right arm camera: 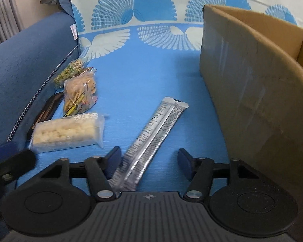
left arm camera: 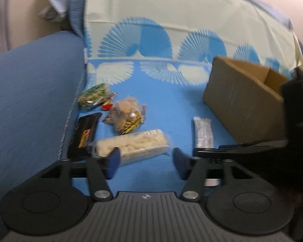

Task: Organize snacks
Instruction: 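Move both tools back toward the remaining snacks, then lower the left tool onto the white rice-cracker bar while the right tool reaches the silver stick packet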

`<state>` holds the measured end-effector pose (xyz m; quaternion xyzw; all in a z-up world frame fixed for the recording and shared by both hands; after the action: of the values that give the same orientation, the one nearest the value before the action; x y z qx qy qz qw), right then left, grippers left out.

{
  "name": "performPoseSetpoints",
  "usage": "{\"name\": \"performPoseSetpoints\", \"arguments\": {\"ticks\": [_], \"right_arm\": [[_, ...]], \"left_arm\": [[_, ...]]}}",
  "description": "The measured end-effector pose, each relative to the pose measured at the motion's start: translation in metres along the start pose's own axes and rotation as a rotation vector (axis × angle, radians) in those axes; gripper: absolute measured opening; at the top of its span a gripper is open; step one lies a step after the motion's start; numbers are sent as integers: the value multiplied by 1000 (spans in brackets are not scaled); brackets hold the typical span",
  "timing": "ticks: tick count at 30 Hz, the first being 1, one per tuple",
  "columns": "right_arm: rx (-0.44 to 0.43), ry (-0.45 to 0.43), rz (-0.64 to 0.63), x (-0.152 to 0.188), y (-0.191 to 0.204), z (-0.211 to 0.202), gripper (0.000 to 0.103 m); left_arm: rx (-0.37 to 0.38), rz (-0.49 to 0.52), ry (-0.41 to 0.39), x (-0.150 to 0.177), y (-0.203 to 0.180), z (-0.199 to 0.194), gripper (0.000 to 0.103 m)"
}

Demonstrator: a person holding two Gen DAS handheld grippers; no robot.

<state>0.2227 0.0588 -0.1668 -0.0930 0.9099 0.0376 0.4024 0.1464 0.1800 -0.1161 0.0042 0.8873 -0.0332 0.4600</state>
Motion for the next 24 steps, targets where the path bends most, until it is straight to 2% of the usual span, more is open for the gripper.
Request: {"name": "performPoseSetpoints", "arguments": {"ticks": [2, 3, 5, 7, 10, 13, 16, 17, 22, 23, 24], "right_arm": [[6, -12, 6, 0, -4, -2, 41], [12, -15, 20, 0, -7, -3, 37], [32, -16, 54, -1, -16, -4, 29], [44, -15, 77, 0, -23, -4, 28], [43, -14, 78, 2, -23, -5, 27], [34, -10, 70, 2, -22, -5, 29], [10, 8, 70, 0, -22, 0, 39], [14, 5, 63, 0, -22, 0, 39], [13, -2, 31, 0, -19, 1, 39], [12, -4, 24, 0, -19, 0, 39], [13, -8, 15, 0, -18, 0, 38]], "left_arm": [[-15, 44, 22, -5, -3, 15, 78], [-26, 63, 28, -8, -3, 22, 84], [-58, 110, 42, -13, -1, 35, 85], [-90, 161, 66, -18, 3, 48, 86], [-108, 201, 125, -23, 13, 65, 95], [-85, 197, 159, -29, 24, 74, 101], [-1, 117, 249, -27, 34, 83, 101], [18, 98, 274, -26, 36, 83, 101], [40, 57, 308, -15, 31, 67, 91], [48, 40, 316, -11, 28, 62, 84], [51, 23, 330, -6, 28, 59, 72]]}}
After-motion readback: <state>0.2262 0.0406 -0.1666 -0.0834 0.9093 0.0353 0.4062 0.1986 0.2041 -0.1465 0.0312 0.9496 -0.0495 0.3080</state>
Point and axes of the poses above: each gripper's, at about its wrist camera, not at the fingertips, and z roughly the way its jaws point, y to its left, x to its underside, the point moved 5 cm from there along z, roughly the way its jaws point, and after that the axes turned 7 degrees about x, right-handed, at the moved point
